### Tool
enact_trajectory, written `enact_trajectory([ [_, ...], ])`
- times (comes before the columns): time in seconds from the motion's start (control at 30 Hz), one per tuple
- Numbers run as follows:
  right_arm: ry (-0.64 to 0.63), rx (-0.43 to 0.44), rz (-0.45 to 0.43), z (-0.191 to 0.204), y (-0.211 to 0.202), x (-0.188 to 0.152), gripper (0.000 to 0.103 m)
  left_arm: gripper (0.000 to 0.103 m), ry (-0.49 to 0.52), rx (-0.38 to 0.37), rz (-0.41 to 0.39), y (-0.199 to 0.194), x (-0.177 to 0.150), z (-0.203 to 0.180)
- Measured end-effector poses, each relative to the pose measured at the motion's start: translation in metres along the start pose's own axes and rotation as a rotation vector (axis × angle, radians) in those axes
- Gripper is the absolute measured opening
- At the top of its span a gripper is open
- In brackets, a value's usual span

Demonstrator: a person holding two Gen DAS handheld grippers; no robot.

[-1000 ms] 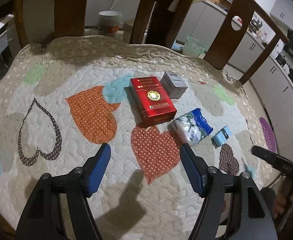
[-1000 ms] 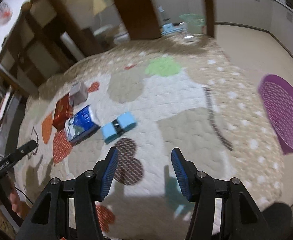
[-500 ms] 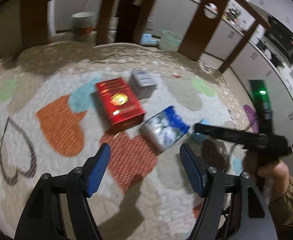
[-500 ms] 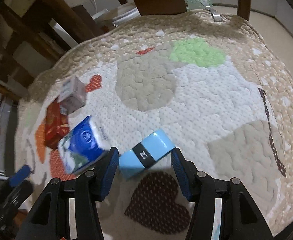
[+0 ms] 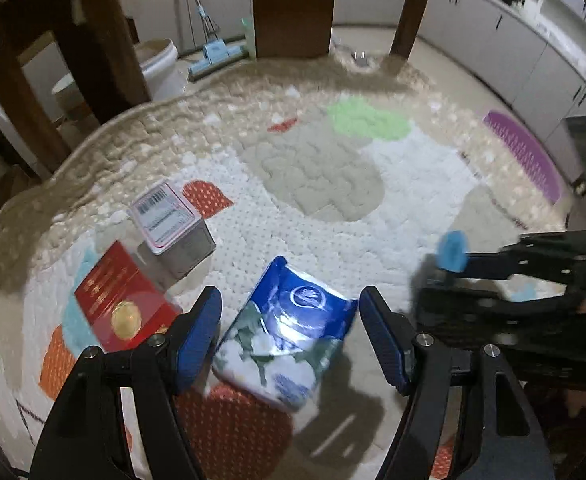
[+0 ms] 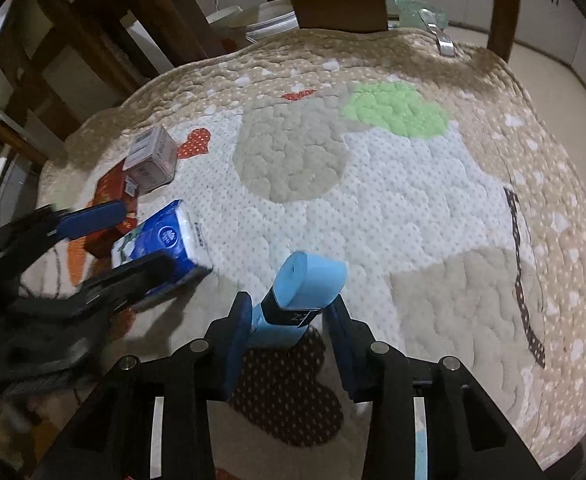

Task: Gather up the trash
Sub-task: 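Grasp the blue tissue packet with the left gripper while the right grasps the blue tape roll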

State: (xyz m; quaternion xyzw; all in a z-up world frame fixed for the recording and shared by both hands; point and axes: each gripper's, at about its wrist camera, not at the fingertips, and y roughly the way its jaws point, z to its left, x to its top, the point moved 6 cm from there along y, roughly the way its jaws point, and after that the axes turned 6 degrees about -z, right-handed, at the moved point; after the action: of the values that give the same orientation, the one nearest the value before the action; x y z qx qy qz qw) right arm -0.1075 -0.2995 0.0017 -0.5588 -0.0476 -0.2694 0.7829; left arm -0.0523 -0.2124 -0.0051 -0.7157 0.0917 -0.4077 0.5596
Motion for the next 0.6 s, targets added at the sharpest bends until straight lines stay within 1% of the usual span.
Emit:
enact_trajectory([
  [0.07, 0.023, 0.03, 0.003, -0.003, -0.001, -0.002, 0.04, 0.07, -0.011, -0.015, 0.046, 0.009, -0.005, 0.002],
  [0.17, 0.057, 0.069, 0.001, -0.006, 0.001, -0.002, 0.04, 0.07, -0.023, -0.034, 0.071, 0.011, -0.013, -0.002],
  [0.2, 0.067, 0.08, 0.0, -0.007, 0.002, -0.002, 0.04, 0.064, -0.028, -0.029, 0.078, 0.011, -0.016, -0.003],
  [0.23, 0.077, 0.089, -0.002, -0.008, 0.003, -0.001, 0.04, 0.06, -0.034, -0.026, 0.071, 0.009, -0.019, -0.004],
  [0.3, 0.104, 0.12, -0.004, -0.01, 0.007, 0.001, 0.039, 0.035, -0.07, -0.053, 0.073, 0.004, -0.023, -0.006],
  [0.37, 0.124, 0.156, -0.015, -0.011, 0.007, 0.002, 0.036, 0.021, -0.125, -0.057, 0.08, -0.002, -0.028, -0.004],
  [0.43, 0.137, 0.184, -0.029, -0.011, 0.001, 0.001, 0.033, 0.021, -0.166, -0.035, 0.069, -0.01, -0.033, -0.004],
  [0.5, 0.129, 0.192, -0.053, -0.01, -0.007, 0.0, 0.033, 0.021, -0.203, -0.03, 0.05, -0.022, -0.041, -0.009],
  [0.6, 0.127, 0.201, -0.092, -0.012, -0.024, -0.001, 0.032, 0.021, -0.231, -0.013, 0.02, -0.038, -0.048, -0.021],
])
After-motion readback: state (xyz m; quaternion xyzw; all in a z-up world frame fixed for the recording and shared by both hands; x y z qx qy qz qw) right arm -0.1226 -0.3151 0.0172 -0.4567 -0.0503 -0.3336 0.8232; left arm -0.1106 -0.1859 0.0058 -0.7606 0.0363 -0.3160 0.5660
